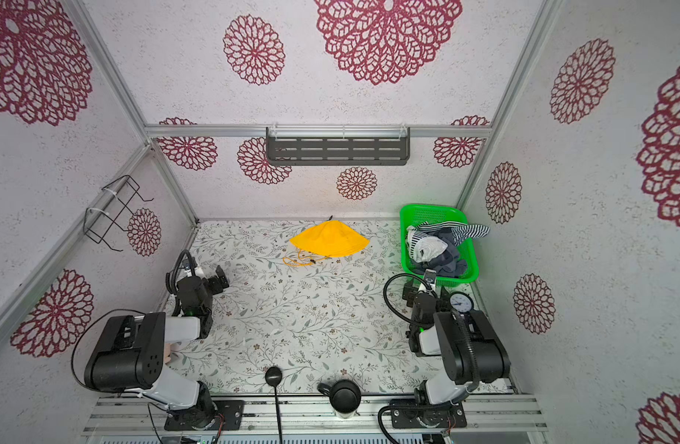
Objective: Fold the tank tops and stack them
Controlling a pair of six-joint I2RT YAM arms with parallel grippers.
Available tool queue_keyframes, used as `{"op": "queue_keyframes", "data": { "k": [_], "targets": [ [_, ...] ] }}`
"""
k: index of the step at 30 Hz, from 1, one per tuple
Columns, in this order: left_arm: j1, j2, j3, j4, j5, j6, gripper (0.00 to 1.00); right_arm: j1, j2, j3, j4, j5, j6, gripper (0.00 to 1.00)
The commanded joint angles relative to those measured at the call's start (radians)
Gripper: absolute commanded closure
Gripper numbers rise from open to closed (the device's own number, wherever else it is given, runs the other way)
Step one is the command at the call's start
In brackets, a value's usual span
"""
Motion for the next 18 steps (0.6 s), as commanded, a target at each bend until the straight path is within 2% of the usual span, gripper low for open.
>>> {"op": "queue_keyframes", "data": {
  "k": [1, 18],
  "targets": [
    [0.008, -0.024, -0.009, -0.007, 0.007, 0.016, 0.03, 0.003, -0.031, 0.000, 0.044, -0.006, -0.007, 0.01],
    [0.006, -0.024, -0.007, -0.008, 0.007, 0.016, 0.03, -0.017, -0.035, 0.012, 0.012, -0.036, 0.011, 0.01]
  ]
}}
